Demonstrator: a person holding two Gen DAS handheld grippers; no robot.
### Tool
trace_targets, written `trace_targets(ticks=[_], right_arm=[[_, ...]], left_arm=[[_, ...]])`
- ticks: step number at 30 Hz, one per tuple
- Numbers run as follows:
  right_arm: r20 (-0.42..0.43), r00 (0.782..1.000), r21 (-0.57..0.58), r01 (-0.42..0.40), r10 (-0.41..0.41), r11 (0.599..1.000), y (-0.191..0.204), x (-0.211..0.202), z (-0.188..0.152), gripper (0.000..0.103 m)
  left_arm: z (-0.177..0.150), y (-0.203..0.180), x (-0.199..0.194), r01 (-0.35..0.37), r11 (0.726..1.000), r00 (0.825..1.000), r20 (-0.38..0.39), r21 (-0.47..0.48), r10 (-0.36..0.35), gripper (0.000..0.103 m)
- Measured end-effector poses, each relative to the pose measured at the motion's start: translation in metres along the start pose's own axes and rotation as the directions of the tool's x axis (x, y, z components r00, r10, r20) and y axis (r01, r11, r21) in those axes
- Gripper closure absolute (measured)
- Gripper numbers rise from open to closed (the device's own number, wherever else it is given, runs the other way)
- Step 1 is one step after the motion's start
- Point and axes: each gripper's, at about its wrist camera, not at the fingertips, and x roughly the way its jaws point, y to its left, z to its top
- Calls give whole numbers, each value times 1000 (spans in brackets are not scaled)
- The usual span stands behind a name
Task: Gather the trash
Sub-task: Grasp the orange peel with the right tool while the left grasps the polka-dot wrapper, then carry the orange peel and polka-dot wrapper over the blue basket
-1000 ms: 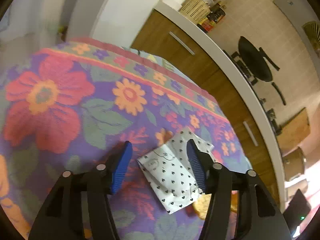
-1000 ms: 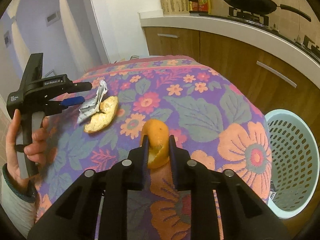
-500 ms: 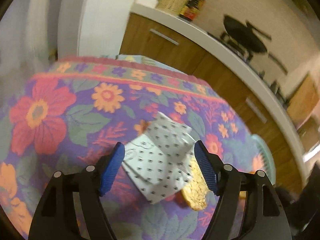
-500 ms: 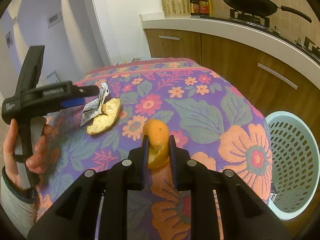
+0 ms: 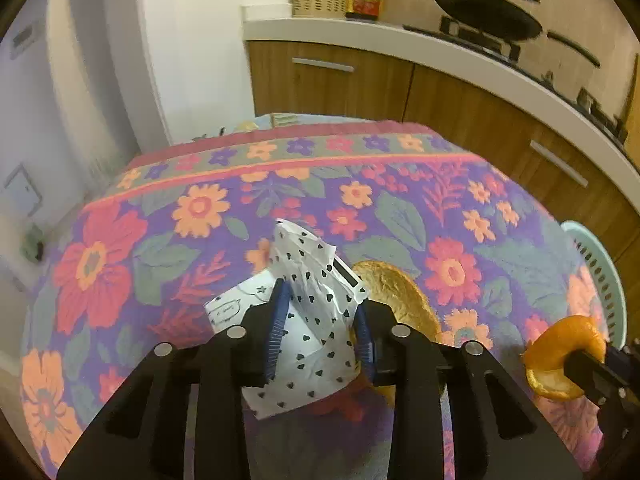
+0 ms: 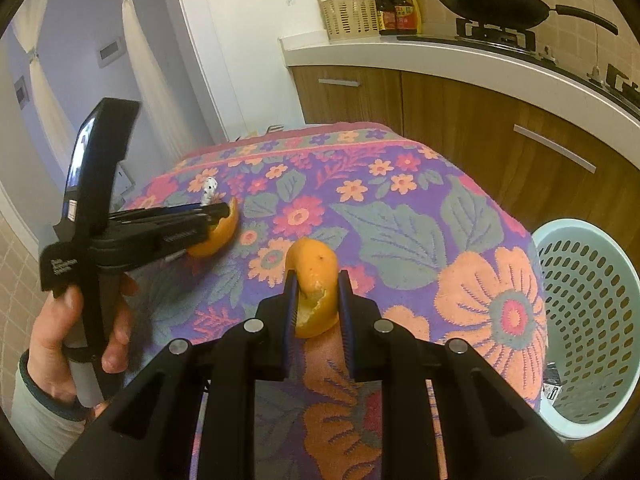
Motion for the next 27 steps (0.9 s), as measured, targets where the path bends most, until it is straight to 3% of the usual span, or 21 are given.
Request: trace_targets(ticks=[5,12,18,27], right_arm=[[1,1000,-4,-2,2,1000,0,0,1,87],[18,1000,-8,0,0,1000,1,-4,1,86],[86,996,0,-15,15,1000,-1,-18,0,87],[177,983,108,36,-54,993,-52,-61,-10,87]], left_arm=[[-3,24,-17,136,986,990,39,-97,-133,95],[-15,53,-46,241,947,968,127,-211,-218,100],[-14,35,-68,262,951,953,198,-167,-228,100],[4,-52,-98,340,940,913,237,3,-331,100]])
